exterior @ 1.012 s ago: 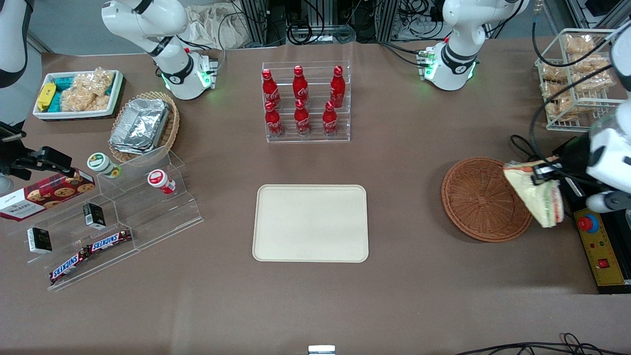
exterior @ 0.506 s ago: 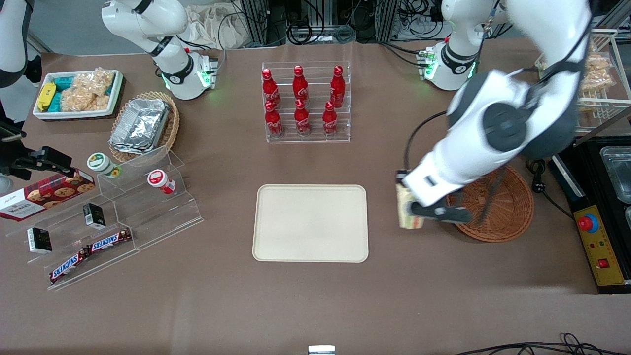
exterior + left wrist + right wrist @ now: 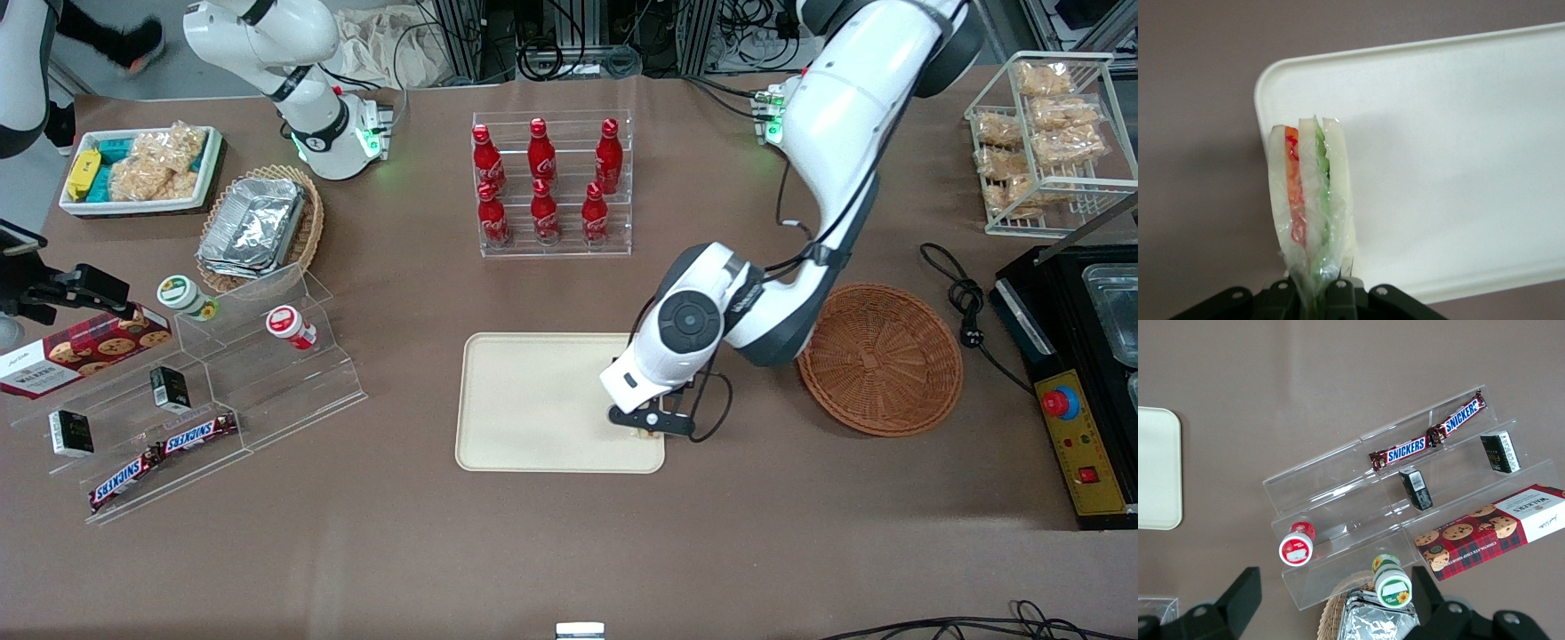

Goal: Place sandwich from basket to tray
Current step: 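Carry the sandwich over the cream tray and lower it onto the tray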

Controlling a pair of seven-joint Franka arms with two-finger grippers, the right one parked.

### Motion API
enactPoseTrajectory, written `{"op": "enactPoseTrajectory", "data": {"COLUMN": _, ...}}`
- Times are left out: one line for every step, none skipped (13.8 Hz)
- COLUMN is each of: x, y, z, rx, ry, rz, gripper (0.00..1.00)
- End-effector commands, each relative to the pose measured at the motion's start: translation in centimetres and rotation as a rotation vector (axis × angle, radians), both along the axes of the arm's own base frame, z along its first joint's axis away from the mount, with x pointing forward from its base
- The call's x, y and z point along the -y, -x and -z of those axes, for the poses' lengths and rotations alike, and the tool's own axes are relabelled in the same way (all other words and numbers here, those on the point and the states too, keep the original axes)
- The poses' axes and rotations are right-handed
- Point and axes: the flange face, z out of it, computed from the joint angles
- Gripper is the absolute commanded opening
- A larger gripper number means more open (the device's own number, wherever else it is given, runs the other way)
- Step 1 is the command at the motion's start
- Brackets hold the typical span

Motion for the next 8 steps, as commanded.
{"op": "enactPoseTrajectory", "data": {"x": 0.4, "y": -1.1, "z": 1.4, "rx": 0.033, "ry": 0.004, "rz": -0.044, "gripper": 0.0}}
{"op": "enactPoseTrajectory", "data": {"x": 1.1, "y": -0.9, "z": 2.0, "rx": 0.032, "ry": 0.006, "rz": -0.049, "gripper": 0.05}}
{"op": "enactPoseTrajectory", "data": {"x": 1.3, "y": -1.0, "z": 2.3, "rx": 0.031, "ry": 0.008, "rz": -0.069, "gripper": 0.23}}
{"op": "enactPoseTrajectory", "data": {"x": 1.3, "y": -1.0, "z": 2.2, "rx": 0.029, "ry": 0.007, "rz": -0.1, "gripper": 0.67}}
{"op": "enactPoseTrajectory", "data": {"x": 1.3, "y": -1.0, "z": 1.6, "rx": 0.033, "ry": 0.007, "rz": -0.122, "gripper": 0.99}}
{"op": "enactPoseTrajectory", "data": {"x": 1.1, "y": -1.1, "z": 1.1, "rx": 0.033, "ry": 0.003, "rz": -0.126, "gripper": 0.99}}
{"op": "enactPoseTrajectory", "data": {"x": 0.8, "y": -1.2, "z": 0.3, "rx": 0.031, "ry": -0.002, "rz": -0.13, "gripper": 0.99}}
{"op": "enactPoseTrajectory", "data": {"x": 0.6, "y": -1.2, "z": -0.5, "rx": 0.03, "ry": -0.008, "rz": -0.131, "gripper": 0.99}}
